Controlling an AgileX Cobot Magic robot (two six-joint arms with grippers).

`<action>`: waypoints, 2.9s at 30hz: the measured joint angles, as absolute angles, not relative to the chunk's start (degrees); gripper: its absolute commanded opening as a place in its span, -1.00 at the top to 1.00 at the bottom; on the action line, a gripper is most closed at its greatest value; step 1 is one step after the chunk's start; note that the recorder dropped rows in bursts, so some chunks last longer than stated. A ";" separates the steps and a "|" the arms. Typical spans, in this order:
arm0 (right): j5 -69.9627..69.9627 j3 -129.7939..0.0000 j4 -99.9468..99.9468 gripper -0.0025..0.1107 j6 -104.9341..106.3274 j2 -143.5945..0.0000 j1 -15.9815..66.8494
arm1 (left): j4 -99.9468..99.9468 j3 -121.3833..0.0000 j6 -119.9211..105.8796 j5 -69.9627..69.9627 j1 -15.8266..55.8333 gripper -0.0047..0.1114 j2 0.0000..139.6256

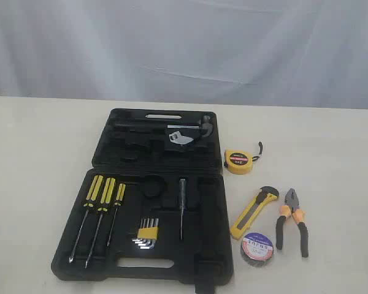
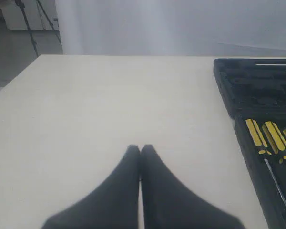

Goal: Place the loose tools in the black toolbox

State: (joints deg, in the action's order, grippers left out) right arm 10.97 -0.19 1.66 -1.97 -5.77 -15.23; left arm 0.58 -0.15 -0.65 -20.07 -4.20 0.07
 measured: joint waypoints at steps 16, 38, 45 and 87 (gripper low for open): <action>10.97 -0.19 1.66 0.96 -1.97 -5.77 -15.23 | 0.58 -0.15 -0.65 -20.07 -4.20 0.92 0.07; -0.85 -0.86 3.56 0.96 -17.51 -7.81 -15.23 | 0.58 -0.15 -0.65 -20.07 -4.20 0.92 0.07; 15.73 -15.36 6.92 0.96 -16.18 -17.97 -14.52 | 0.58 -0.15 -0.65 -20.07 -4.20 0.92 0.07; 46.61 -53.24 3.54 0.55 4.44 -94.89 4.11 | 0.58 -0.15 -0.65 -20.07 -4.20 0.92 0.07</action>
